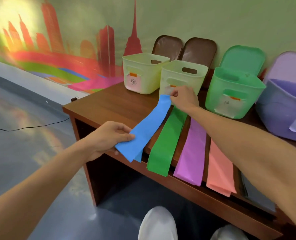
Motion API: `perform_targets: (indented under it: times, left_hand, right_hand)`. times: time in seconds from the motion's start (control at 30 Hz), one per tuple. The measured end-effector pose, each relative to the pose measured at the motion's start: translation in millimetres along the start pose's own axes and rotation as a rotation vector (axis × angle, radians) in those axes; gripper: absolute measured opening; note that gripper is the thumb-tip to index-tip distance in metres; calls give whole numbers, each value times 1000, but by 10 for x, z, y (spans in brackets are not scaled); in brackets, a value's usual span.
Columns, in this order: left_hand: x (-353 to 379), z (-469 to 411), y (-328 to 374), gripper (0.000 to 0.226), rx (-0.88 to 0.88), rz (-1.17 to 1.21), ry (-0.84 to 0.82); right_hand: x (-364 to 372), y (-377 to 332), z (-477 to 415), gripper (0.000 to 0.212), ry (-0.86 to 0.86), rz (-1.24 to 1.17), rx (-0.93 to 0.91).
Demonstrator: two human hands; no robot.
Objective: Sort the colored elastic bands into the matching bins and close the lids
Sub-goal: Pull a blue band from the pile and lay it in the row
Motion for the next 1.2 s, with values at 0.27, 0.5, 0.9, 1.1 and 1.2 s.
perform_targets:
  times: [0.27, 0.5, 0.9, 1.1, 1.2]
  left_hand:
    - [71, -96, -115, 18, 17, -38, 50]
    - [111, -130, -130, 22, 65, -121, 125]
    - [70, -34, -39, 19, 395, -722, 416]
    - [379, 12, 205, 6, 626, -610, 309]
    - [640, 70, 357, 6, 673, -542, 197]
  right_hand:
    - [321, 48, -70, 17, -2, 158, -50]
    - [404, 69, -91, 16, -7, 249, -82]
    - [199, -33, 33, 21, -12, 338, -203]
    - [-401, 60, 389, 21, -101, 319, -321]
    - [-731, 229, 588, 20, -202, 300, -326]
Point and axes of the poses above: each hand's wrist, its own z-axis away from the middle knuckle, its own x-axis out of the palm, y = z × x, the point moved 1 cm from there along -z, towards the middle knuckle, and after that the axes turned 4 degrees about y, right-handed, at the moved point
